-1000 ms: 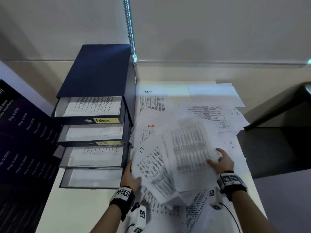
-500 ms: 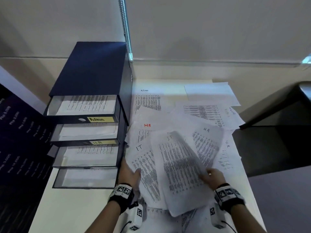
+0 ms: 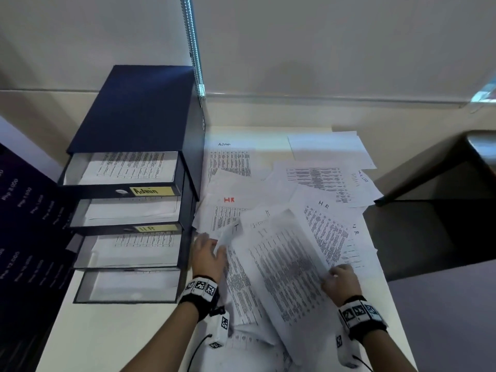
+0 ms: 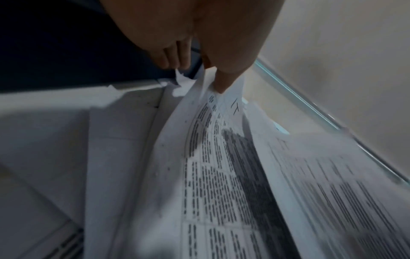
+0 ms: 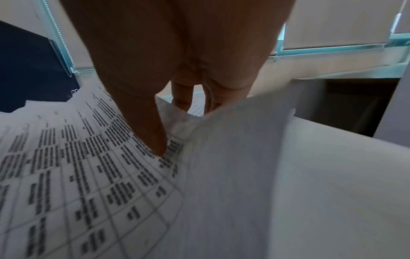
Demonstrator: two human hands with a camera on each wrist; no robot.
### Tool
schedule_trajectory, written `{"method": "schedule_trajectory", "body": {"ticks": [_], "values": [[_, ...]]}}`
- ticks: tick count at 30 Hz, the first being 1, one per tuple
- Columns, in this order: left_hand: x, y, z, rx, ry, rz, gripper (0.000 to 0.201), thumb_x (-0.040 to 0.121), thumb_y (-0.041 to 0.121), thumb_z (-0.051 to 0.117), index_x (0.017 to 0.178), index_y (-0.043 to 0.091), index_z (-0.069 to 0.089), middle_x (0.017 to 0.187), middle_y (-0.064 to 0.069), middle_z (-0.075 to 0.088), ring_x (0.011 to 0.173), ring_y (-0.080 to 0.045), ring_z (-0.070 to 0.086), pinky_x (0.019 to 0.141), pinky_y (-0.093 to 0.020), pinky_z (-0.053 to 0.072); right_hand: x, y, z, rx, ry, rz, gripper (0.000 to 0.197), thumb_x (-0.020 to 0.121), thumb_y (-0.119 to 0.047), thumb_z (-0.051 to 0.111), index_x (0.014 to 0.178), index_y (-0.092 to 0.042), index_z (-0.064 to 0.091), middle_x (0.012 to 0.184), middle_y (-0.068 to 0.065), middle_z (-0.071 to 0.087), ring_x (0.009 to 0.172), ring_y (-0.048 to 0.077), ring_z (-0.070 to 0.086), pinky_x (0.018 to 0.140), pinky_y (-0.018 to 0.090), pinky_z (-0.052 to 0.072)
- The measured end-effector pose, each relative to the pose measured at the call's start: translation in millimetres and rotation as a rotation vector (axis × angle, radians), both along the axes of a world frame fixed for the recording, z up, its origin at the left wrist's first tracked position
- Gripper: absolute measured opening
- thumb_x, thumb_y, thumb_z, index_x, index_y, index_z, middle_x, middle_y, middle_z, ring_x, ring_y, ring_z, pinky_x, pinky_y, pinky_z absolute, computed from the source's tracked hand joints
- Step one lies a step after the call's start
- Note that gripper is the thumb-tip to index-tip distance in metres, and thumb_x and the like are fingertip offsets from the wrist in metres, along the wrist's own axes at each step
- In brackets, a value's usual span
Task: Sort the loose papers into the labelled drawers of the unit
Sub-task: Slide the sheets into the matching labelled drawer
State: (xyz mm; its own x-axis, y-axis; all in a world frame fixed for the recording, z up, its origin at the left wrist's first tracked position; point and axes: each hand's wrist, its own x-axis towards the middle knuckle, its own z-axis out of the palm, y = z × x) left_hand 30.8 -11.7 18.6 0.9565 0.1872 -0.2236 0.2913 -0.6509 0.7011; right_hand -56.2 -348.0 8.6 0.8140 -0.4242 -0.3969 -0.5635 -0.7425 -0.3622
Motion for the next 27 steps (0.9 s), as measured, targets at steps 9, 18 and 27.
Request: {"method": "schedule_trajectory", "body": {"ticks": [9,18,27], "values": [[-1.6,-31.4,12.6,-0.423,0.443,0.13,0.043,0.095,0.022,0.067,0.128,-0.002,0.056,0.106,-0.005,0.069,0.082,-0.017,0.061,0.065,-0.018,0.05,43.1,16.4,7.8,0.214,0.002,-0.07,0.049,0.068,-0.024,0.088,0.101,-0.024,0.051,0.089,0.0,0.06,0.081,0.017,0.057,0.072,0.024,0.044],[26.0,-10.9,61.7,-0.437,0.121,0.239,0.047,0.104,0.033,0.047,0.138,0.001,0.052,0.136,-0.013,0.057,0.123,-0.022,0.053,0.102,-0.029,0.039,29.1,16.3,10.5,0.436,-0.108,0.155,0.01,0.079,-0.015,0.077,0.087,-0.01,0.072,0.076,0.002,0.073,0.071,0.015,0.069,0.068,0.034,0.06],[42.7,8.0,148.0,-0.781,0.0,0.076,0.055,0.088,0.079,0.037,0.106,0.043,0.074,0.115,0.01,0.073,0.116,-0.01,0.064,0.11,-0.041,0.039,57.5,32.8,82.3,0.625,-0.489,0.172,0.04,0.086,0.009,0.065,0.094,-0.03,0.072,0.093,-0.001,0.076,0.087,0.012,0.07,0.077,0.021,0.056]]}}
